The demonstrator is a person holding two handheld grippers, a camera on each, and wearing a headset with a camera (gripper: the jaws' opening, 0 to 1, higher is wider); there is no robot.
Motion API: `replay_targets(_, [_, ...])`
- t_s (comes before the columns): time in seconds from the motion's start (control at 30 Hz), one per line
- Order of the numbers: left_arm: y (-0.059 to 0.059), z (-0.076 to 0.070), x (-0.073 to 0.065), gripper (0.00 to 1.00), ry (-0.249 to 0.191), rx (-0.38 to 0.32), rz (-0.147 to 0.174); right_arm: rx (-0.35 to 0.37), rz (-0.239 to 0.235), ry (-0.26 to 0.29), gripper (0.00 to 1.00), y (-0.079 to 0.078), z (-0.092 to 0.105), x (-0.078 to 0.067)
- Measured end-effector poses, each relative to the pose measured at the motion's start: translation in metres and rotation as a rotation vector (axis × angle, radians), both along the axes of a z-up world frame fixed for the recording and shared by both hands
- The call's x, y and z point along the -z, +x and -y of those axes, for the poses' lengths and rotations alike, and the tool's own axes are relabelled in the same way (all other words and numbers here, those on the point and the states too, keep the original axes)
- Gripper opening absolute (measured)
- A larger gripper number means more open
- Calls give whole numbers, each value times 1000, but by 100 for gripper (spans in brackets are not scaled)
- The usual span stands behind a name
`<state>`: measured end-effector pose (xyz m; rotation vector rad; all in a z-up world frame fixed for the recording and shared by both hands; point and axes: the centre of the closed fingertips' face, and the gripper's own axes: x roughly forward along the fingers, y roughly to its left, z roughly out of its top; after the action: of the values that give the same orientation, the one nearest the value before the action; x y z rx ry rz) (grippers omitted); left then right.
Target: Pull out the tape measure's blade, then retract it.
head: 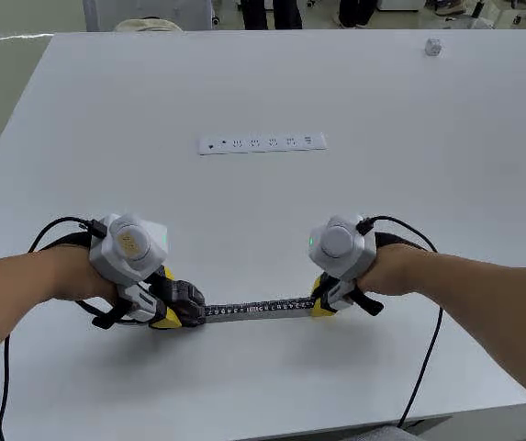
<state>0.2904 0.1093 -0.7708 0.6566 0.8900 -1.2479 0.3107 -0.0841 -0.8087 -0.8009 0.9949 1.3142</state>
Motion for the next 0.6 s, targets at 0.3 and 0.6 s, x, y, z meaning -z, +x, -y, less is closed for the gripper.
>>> replay_targets(0.3, [1,-1,1,34,2,0,1,9,-1,0,11,0,6,0])
replay_targets(0.6, [2,-1,2,34,5,1,3,18,1,0,11,1,12,-1])
